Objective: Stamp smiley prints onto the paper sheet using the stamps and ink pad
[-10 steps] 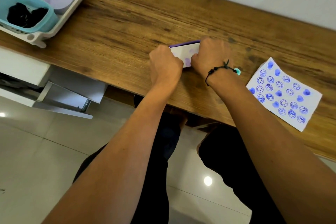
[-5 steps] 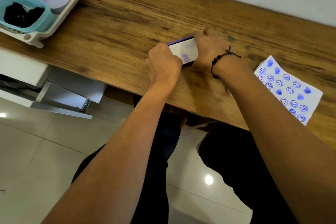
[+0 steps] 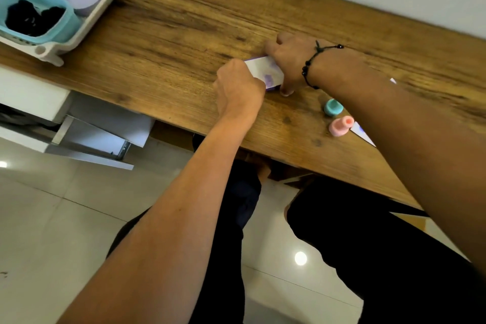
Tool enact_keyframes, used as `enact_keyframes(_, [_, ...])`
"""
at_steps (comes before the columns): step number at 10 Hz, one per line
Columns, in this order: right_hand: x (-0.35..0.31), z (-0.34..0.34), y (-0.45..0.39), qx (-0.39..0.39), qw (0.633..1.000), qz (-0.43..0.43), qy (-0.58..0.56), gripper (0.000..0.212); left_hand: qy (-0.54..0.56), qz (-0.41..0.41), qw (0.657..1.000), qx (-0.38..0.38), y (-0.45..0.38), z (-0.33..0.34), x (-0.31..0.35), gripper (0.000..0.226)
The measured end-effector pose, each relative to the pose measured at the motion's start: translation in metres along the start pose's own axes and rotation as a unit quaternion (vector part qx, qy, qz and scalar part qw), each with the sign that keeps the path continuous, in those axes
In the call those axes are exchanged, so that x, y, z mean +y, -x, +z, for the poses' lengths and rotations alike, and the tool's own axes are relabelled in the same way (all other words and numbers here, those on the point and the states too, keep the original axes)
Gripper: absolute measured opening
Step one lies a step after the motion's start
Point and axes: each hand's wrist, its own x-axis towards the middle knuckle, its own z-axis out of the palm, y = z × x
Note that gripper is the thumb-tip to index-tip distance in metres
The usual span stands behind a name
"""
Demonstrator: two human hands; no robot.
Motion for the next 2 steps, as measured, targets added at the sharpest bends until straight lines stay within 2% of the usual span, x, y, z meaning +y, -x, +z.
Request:
enact_keyframes(1, [0.003, -0.004, 0.015, 0.044, 0.996, 0.032, -0.063, 0.083, 0.007, 0.007, 1.000, 0.022, 0.002, -0.007, 0.010, 0.028])
enact_keyframes(2, [0.010, -0.011, 0.041, 0.102, 0.991, 0.059, -0.071, 0.061, 0.012, 0.022, 0.999, 0.036, 0.020, -0.018, 0.022, 0.034])
